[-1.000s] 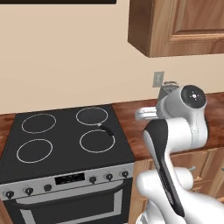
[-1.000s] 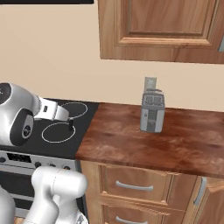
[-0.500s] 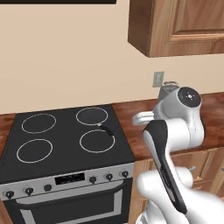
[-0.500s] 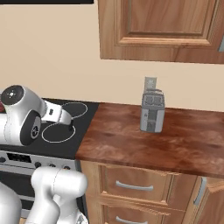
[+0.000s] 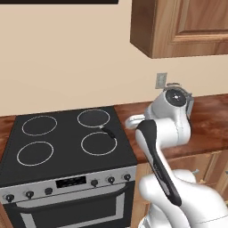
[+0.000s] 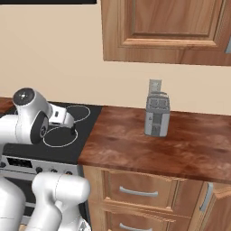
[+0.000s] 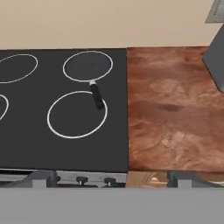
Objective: Move the pot and pan from the stove into the sink.
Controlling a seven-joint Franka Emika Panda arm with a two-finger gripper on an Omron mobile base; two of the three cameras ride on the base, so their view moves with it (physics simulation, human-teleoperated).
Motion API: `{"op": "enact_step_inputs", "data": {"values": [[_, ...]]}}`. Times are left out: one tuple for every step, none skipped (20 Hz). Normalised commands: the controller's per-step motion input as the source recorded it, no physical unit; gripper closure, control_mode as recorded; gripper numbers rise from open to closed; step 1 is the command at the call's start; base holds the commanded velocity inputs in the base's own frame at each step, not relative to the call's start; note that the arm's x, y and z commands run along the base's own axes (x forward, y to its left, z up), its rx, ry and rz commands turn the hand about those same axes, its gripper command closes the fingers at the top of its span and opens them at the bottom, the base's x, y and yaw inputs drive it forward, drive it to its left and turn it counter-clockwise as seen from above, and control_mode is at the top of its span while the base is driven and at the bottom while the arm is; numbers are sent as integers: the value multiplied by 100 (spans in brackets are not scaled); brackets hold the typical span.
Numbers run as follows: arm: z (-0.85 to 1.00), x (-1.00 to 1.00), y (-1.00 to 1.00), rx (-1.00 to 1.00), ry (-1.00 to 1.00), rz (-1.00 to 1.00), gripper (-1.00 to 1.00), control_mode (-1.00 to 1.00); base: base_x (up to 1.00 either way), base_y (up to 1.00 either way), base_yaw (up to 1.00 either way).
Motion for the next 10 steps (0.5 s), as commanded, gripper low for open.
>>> {"op": "enact_step_inputs", "data": {"values": [[-23, 55, 38, 0, 4, 1, -100, -100, 0, 0, 0], [-24, 57, 39, 0, 4, 2, -100, -100, 0, 0, 0], [-24, 57, 38, 0, 4, 2, -100, -100, 0, 0, 0], [-26, 57, 35, 0, 4, 2, -100, -100, 0, 0, 0], [-26, 58, 34, 0, 3, 2, -100, -100, 0, 0, 0], [-29, 58, 32, 0, 3, 2, -100, -100, 0, 0, 0], [-31, 54, 27, 0, 3, 3, -100, -100, 0, 0, 0], [-32, 53, 24, 0, 3, 3, -100, -100, 0, 0, 0], [-30, 50, 20, 0, 2, 4, -100, -100, 0, 0, 0], [-32, 49, 18, 0, 4, 5, -100, -100, 0, 0, 0]]}}
